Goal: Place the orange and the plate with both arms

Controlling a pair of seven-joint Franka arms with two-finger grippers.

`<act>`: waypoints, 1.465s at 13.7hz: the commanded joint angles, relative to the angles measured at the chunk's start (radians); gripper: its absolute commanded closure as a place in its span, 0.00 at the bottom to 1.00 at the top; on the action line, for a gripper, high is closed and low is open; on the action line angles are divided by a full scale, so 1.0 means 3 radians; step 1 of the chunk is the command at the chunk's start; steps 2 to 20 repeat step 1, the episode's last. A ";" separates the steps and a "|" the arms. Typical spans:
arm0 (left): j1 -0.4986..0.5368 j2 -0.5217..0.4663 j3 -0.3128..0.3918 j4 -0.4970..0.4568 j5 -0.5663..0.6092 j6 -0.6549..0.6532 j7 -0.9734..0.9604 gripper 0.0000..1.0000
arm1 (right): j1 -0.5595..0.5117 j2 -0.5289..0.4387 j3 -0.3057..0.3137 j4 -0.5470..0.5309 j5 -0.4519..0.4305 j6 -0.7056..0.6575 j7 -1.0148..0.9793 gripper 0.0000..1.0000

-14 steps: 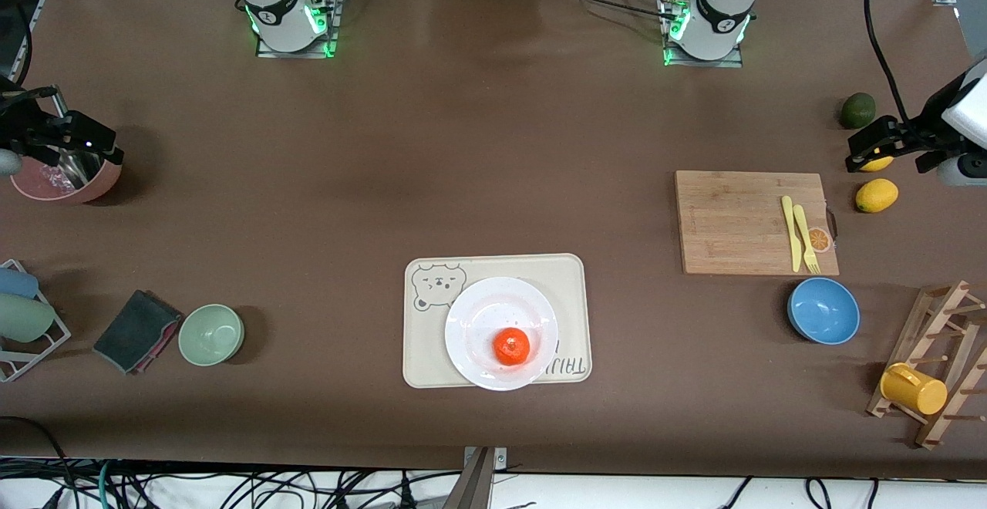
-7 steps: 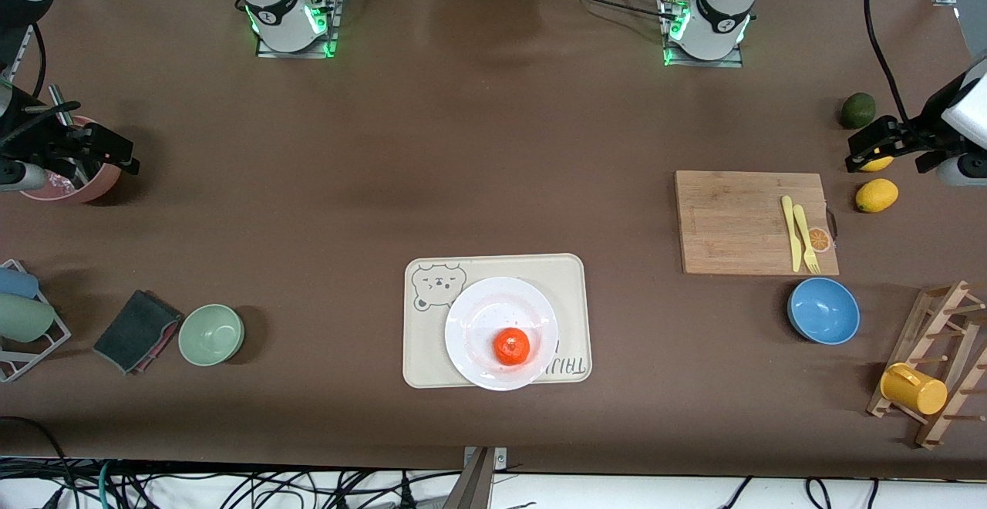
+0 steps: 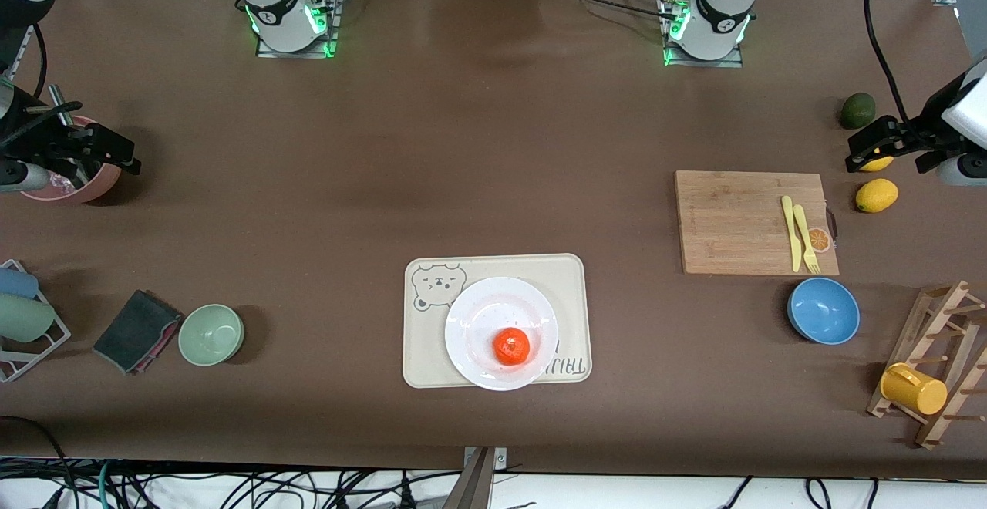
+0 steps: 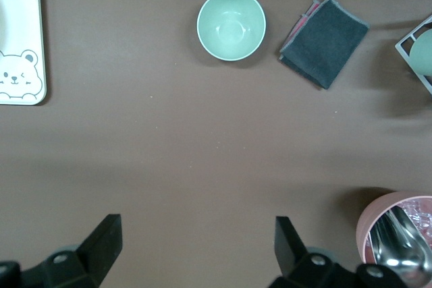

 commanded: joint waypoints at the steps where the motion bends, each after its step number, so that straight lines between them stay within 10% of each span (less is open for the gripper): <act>1: 0.0005 0.0037 0.0011 0.0084 -0.0086 -0.0017 0.0077 0.00 | 0.0006 0.0046 -0.0007 0.0082 0.0050 -0.0055 -0.0045 0.00; 20: 0.0005 0.0037 0.0011 0.0084 -0.0086 -0.0017 0.0077 0.00 | 0.0006 0.0046 -0.0007 0.0082 0.0050 -0.0055 -0.0045 0.00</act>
